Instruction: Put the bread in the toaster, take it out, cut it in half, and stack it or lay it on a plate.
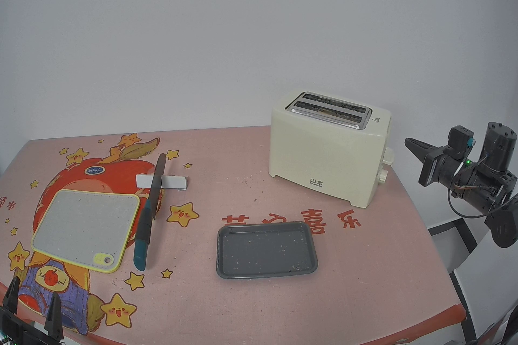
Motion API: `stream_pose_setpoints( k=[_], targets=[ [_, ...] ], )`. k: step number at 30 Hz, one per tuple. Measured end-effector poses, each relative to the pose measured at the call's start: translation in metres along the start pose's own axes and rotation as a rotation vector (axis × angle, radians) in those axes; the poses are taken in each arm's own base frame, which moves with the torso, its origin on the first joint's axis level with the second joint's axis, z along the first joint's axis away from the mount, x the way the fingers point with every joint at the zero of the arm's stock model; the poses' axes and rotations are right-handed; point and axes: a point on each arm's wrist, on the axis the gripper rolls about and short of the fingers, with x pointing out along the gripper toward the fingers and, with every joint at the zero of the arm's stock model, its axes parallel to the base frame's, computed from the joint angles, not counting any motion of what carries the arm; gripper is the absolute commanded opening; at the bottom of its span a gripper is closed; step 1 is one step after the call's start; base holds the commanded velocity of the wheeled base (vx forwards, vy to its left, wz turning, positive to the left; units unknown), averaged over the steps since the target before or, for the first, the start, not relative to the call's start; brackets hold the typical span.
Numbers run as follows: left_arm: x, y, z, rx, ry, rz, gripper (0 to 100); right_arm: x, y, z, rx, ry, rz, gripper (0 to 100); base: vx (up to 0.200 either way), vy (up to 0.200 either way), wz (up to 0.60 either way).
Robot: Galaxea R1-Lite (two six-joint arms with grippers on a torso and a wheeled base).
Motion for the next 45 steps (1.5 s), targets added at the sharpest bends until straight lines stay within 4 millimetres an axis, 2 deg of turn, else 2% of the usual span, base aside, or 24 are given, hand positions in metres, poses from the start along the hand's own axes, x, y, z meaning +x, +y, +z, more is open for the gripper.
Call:
stream_pose_setpoints(
  k=[10,45],
  targets=[
    [0.0,0.0,0.0,0.0,0.0,0.0,100,-0.012,0.004,-0.014,-0.024,0.053,0.006,0,0.0,0.0,0.0],
    [0.0,0.0,0.0,0.0,0.0,0.0,100,-0.017,0.012,-0.026,-0.046,0.104,0.036,0,0.0,0.0,0.0]
  ],
)
